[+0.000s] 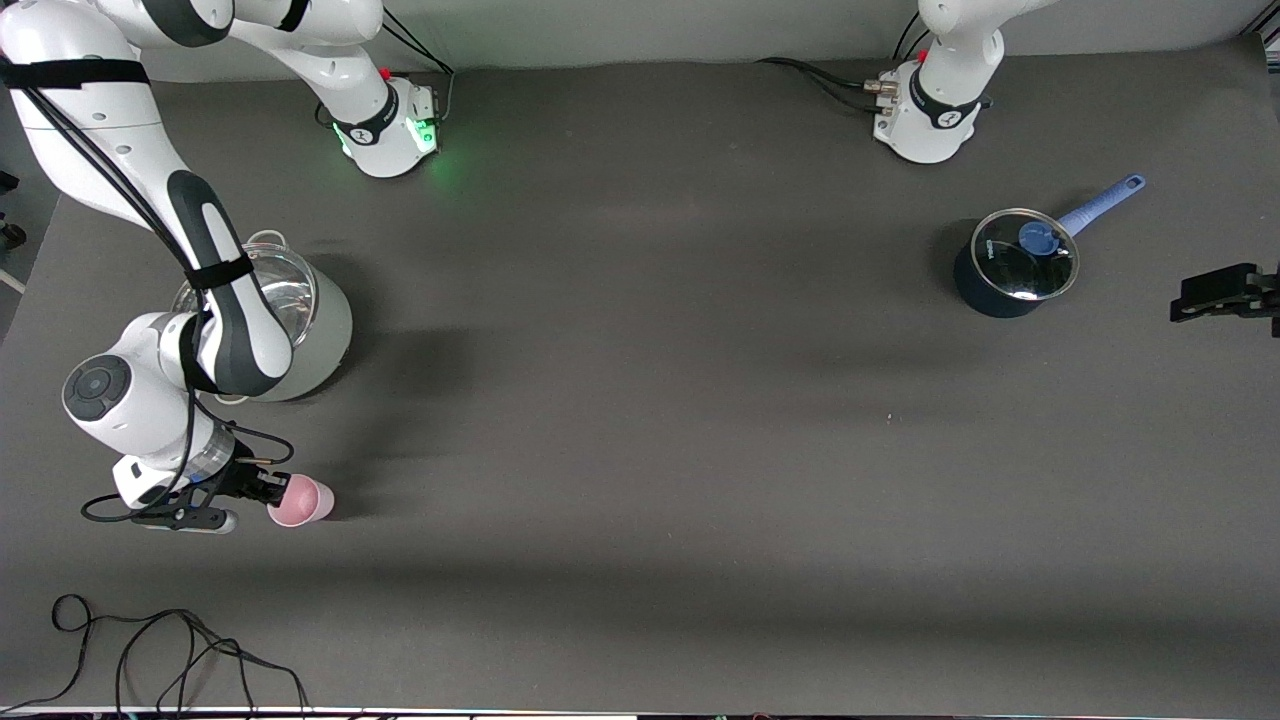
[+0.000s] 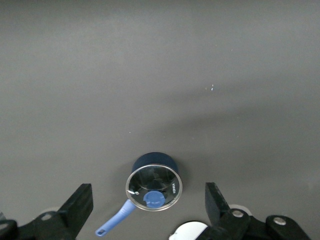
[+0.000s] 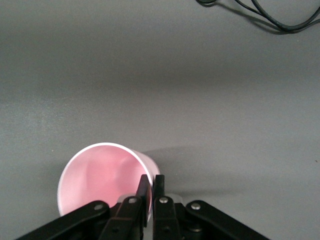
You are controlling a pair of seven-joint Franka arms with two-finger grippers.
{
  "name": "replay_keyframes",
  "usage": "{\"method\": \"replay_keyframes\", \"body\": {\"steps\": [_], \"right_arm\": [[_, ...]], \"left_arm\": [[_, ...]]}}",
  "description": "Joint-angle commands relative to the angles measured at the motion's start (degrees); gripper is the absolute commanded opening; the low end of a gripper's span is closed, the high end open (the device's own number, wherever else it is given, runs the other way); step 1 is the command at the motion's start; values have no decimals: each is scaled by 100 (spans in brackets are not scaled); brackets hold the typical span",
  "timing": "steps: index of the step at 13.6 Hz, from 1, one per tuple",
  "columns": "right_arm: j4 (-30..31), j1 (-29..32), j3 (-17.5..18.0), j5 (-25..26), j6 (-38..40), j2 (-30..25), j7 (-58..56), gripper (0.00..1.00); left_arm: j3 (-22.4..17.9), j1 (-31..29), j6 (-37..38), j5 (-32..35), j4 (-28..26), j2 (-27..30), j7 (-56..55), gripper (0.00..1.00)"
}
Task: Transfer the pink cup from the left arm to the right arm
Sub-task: 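Lower the pink cup onto the table with the right gripper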
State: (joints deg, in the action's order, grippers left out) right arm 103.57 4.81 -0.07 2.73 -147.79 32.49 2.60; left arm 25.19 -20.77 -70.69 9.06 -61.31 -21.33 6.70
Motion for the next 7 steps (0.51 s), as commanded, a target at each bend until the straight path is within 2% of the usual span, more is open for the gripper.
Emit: {"method": "replay_keyframes", "body": {"steps": [1,2,5,7], "right_arm": [[49,11,7,34,-172,3,-93,7],[49,2,7,34,-172,3,-93,11],[49,11,7,34,-145,-5,-101,100],[40,11,7,43,-101,-23,-110,99]], "left_arm": [[-32,-6,-24,-54,-188,138,-266,100],[-41,-32,-50,-62,-197,138,-266,100],[-49,-33,-68,-159,-223,138,-405,100],[-49,-6,-86,-159,-416,173,-477,100]]}}
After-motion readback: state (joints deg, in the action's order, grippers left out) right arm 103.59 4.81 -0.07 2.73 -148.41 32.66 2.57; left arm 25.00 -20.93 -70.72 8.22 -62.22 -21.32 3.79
